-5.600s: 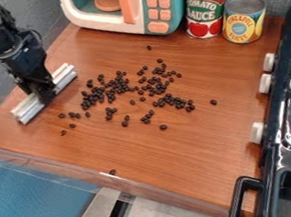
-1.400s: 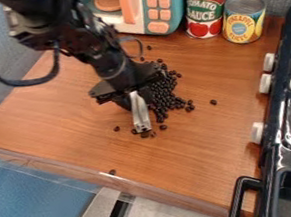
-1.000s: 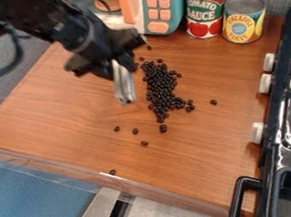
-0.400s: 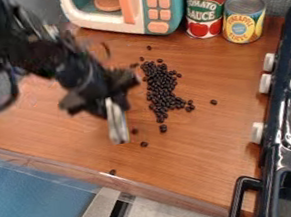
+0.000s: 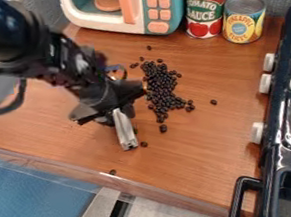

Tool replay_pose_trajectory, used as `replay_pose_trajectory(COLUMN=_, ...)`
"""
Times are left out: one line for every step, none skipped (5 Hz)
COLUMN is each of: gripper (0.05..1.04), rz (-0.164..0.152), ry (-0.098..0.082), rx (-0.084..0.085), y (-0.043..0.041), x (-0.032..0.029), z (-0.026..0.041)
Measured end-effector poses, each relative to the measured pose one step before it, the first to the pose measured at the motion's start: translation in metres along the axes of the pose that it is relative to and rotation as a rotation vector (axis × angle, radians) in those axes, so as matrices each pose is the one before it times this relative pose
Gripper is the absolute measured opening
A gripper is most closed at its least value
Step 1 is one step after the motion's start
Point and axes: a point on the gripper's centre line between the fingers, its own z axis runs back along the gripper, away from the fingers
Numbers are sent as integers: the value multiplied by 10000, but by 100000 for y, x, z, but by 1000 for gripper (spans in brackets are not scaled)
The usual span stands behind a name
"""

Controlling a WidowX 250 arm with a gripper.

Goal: Sweep into pile

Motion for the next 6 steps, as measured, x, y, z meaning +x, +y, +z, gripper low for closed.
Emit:
replay_pose_trajectory(gripper=381, rz=142, ry=-176, rx=96, y=118, x=40, z=20)
replay_pose_trajectory(gripper=381, rz=-107, ry=24, rx=-12, y=222, x=-370, z=649)
replay_pose_trajectory(gripper=381, rz=13, ry=217, rx=-218, y=22, x=-110, z=580)
replay_pose_trajectory(gripper=381, rz=51, ry=-549, rx=-652, y=-626, x=1655, z=1956)
replay_pose_trajectory(gripper=381, rz=259, ry=-620, rx=-452, y=-459, x=1621, z=2154)
replay_pose_trajectory(gripper=381, rz=553, ry=20, rx=431, y=655, x=20, z=174)
